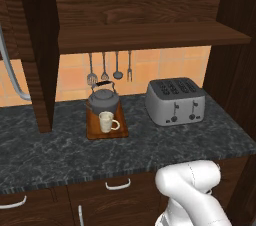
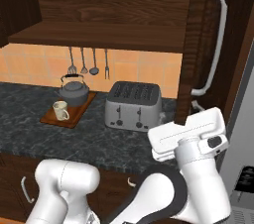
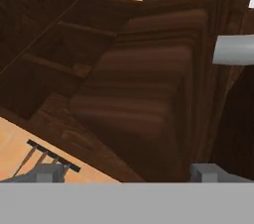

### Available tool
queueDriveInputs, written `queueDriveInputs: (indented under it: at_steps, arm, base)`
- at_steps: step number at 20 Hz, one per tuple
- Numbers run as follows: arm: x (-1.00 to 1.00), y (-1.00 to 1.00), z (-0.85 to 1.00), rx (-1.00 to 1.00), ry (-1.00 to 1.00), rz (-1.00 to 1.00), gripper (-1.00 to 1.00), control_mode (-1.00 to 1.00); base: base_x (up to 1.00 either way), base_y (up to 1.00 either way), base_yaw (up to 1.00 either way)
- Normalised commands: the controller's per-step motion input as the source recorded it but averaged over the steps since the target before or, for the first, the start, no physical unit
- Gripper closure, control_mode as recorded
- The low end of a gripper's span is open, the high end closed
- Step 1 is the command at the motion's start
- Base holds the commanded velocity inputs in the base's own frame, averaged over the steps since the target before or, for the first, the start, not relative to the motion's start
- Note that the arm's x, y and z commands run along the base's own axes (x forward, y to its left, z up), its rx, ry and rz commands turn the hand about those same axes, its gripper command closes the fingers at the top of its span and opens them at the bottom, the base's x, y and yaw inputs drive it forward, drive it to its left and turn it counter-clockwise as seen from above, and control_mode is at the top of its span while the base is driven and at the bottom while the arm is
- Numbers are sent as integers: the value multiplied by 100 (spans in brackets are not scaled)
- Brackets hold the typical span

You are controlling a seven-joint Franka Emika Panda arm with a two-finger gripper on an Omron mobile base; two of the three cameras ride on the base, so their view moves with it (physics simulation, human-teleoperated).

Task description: Pick the kettle from the counter and place it on the tray. Then pick the mug from the cabinet and place it on the tray. Then close the cabinet doors.

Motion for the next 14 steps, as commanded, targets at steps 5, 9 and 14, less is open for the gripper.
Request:
queueDriveInputs:
  at_steps: [5,9,14]
  arm:
    - [25,42,37,-15,9,9,-100,-100]
    - [36,45,32,-15,14,12,-100,-100]
    - [41,40,30,-14,14,10,-100,-100]
  base:
    - [0,0,0]
    - [0,0,0]
    - [0,0,0]
